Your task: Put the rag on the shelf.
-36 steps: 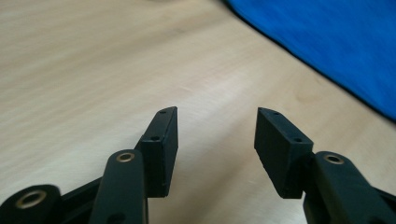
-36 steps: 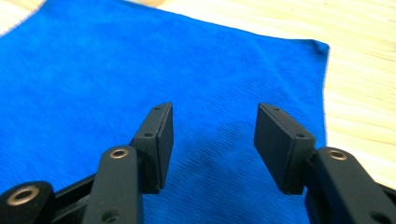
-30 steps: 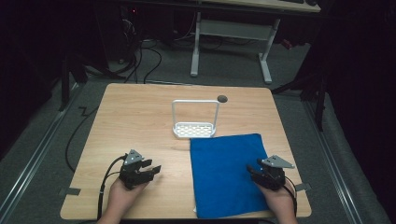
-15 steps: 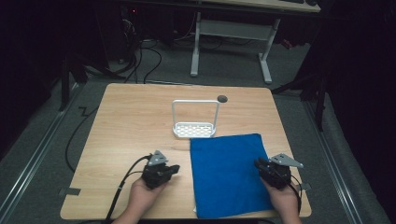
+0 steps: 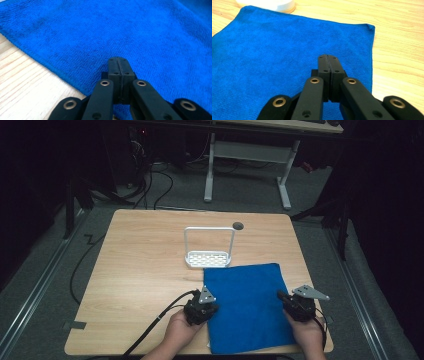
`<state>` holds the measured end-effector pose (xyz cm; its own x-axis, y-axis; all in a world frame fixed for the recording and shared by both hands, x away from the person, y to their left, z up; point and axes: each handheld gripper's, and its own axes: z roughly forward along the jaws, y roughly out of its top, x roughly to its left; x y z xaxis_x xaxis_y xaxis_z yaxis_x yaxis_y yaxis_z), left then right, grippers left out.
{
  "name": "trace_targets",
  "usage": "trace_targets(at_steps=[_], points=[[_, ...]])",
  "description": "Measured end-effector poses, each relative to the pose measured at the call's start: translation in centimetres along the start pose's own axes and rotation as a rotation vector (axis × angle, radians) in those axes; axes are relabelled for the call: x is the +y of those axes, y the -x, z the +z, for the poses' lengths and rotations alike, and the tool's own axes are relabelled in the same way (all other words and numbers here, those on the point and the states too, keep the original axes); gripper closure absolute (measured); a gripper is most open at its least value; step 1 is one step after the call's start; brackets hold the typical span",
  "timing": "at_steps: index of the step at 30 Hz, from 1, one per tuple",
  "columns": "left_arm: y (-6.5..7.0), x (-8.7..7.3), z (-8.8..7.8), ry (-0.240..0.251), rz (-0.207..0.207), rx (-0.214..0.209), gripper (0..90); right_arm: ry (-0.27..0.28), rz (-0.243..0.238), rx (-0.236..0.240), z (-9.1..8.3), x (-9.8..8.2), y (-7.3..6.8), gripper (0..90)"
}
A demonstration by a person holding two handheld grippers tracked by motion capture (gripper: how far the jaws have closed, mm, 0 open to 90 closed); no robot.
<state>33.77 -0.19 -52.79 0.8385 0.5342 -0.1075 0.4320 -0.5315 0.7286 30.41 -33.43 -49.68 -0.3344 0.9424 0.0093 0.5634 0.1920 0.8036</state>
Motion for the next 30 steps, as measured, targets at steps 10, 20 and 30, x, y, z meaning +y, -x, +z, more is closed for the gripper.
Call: trace_targets(at_steps=[10, 20, 30], points=[[-2.0, -3.0, -3.5, -0.009, -0.020, -0.007, 90.0, -0.020, -0.023, 0.025, 0.6, -0.1, -0.8, 90.0], [-4.9, -5.5, -6.7, -0.014, -0.057, 0.012, 90.0, -0.122, -0.090, 0.088, 3.9, 0.0, -3.7, 90.0], [-5.6, -8.1, -9.2, 0.009, -0.110, 0.001, 90.0, -0.151, -0.160, 0.153, 4.3, -0.4, -6.5, 90.0]])
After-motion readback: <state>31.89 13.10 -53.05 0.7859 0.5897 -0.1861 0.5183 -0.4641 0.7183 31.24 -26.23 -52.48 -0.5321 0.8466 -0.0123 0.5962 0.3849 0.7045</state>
